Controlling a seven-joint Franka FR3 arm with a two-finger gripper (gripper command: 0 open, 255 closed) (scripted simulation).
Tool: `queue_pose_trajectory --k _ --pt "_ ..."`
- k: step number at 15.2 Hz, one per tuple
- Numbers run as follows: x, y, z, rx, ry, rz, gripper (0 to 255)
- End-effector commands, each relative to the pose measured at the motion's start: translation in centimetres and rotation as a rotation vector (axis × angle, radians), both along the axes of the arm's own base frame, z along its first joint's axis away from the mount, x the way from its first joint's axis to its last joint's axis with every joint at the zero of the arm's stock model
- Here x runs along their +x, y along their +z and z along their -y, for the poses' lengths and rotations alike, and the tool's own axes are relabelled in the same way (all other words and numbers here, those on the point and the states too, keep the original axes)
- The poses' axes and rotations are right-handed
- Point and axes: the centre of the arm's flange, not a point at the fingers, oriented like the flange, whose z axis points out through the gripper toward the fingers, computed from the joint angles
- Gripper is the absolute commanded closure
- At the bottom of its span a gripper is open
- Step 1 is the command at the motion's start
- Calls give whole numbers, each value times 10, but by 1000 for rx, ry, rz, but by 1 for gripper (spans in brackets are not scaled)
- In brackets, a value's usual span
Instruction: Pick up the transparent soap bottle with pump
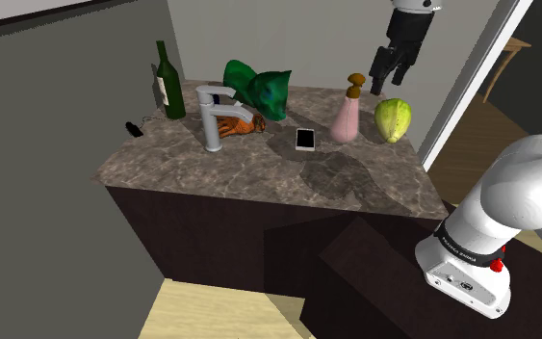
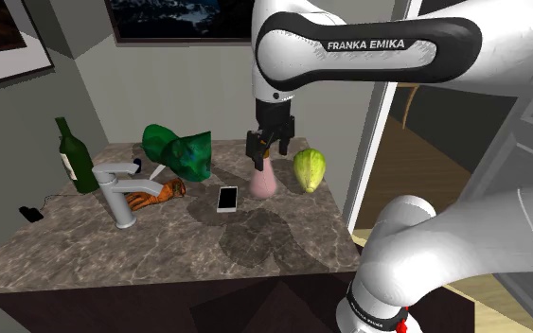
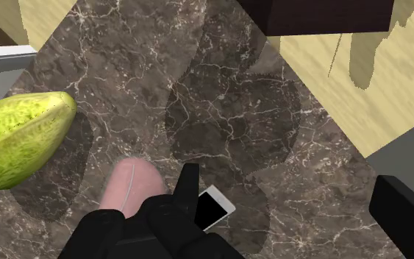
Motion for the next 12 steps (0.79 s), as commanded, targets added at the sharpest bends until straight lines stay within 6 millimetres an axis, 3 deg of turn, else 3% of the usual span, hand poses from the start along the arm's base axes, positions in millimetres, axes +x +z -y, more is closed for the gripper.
queue_pose_trajectory --k 1,12 --pt "0 0 0 0 0 0 0" --pt "91 -22 114 53 -2 37 0"
